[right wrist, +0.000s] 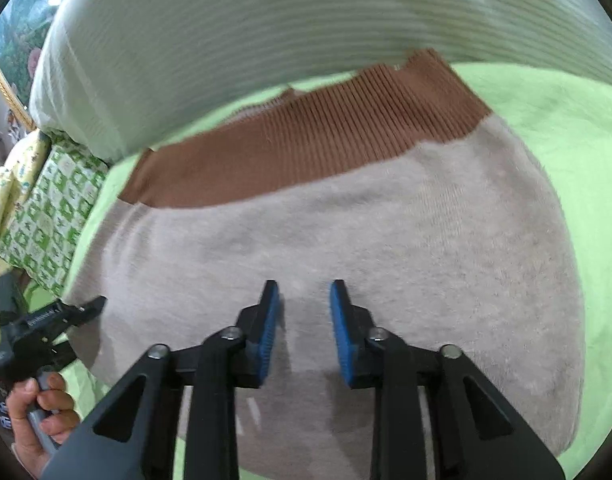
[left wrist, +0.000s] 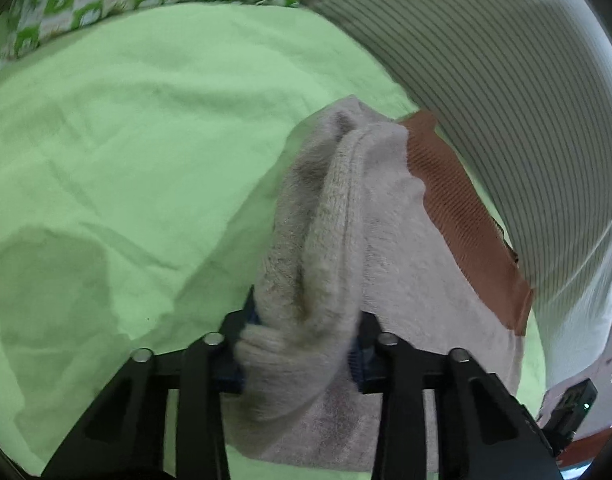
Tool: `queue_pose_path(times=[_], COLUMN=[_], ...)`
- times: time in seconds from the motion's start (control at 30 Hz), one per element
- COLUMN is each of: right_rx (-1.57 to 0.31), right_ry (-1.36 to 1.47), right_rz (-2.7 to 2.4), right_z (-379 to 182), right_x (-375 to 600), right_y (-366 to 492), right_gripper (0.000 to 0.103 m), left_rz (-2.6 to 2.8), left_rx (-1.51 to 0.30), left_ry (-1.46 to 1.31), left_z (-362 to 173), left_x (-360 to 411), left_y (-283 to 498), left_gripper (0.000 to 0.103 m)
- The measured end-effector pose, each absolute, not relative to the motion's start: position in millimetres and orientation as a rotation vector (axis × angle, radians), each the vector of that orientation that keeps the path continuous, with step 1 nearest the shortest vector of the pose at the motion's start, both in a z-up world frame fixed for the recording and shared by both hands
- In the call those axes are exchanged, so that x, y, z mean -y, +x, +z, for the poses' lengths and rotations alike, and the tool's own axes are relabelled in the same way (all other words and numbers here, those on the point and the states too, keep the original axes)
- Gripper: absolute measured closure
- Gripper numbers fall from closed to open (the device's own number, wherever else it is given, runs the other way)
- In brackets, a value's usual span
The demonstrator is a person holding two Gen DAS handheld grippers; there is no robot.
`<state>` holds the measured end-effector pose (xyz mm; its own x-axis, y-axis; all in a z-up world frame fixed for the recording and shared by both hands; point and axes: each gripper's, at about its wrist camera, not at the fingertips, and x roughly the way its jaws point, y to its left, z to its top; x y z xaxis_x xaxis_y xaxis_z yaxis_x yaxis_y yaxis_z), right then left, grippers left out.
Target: Fold small clothes
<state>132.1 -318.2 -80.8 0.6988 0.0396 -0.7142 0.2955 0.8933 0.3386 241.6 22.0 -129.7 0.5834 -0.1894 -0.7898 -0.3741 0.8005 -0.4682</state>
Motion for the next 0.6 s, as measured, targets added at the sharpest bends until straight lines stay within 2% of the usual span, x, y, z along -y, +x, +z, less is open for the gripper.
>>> queue_pose_path(times=[0.07, 0.33, 0.47, 0.6], right_rx=[-0.804, -0.814, -0.784, -0.71], right_ry=[0.446, 0.463, 0.586, 0.815], right_rz=[-0.142, -0.129, -0.08, 0.005], right_z=[-87, -89, -93, -101], right_x=[320, 322, 337, 370], right_y=[137, 142, 136, 119], right_gripper=[0.081, 0.083, 0.083, 0.084], left_rz=[0.114, 0.0, -0.182, -0.375], left_rx=[-0.947, -0.833, -0.783, -0.783], left_ry=[-0.63, -0.549, -0.484, -0.397], left_z=[-121, -62, -22, -11], left_x=[-19, 19, 82, 158], left_y=[241, 234, 234, 235], left_gripper=[0.079, 0.084, 0.086, 0.085])
